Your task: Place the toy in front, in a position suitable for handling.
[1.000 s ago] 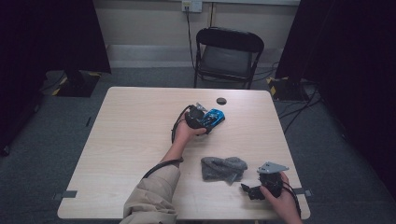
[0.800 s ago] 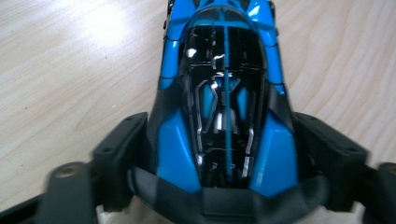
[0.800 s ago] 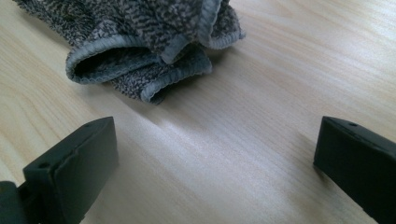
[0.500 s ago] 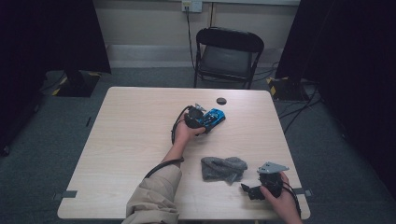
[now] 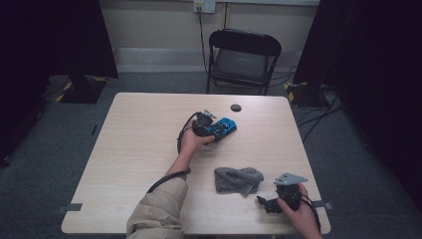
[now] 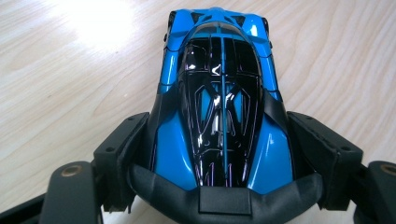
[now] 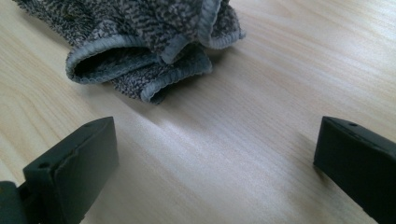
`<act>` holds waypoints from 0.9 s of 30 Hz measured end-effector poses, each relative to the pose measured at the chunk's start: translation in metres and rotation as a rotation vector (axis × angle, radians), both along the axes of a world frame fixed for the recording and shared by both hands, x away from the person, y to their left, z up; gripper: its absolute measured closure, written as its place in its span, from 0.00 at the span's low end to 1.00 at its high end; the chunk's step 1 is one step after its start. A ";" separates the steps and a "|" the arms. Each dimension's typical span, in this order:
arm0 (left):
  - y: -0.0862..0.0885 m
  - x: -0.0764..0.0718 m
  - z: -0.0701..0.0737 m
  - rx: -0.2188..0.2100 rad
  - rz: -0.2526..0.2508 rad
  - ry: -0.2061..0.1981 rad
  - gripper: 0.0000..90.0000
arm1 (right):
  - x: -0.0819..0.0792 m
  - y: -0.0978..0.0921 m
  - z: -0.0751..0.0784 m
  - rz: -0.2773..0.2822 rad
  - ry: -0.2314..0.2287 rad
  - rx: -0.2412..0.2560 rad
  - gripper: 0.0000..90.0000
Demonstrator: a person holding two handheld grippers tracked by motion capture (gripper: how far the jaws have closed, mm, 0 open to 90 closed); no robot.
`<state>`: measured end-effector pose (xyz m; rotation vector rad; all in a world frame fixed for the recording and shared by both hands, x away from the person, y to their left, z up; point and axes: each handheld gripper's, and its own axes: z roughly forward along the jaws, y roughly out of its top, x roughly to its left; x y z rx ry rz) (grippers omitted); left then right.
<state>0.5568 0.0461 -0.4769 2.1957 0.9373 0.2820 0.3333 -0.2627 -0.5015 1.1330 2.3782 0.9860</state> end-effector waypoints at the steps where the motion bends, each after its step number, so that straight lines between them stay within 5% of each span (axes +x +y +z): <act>1: 0.002 -0.001 0.001 0.002 0.001 0.004 0.27 | 0.000 0.000 0.000 0.000 0.000 0.000 0.00; 27: 0.054 -0.048 0.009 0.024 0.012 -0.015 0.28 | 0.000 0.000 0.000 0.003 0.000 -0.003 0.00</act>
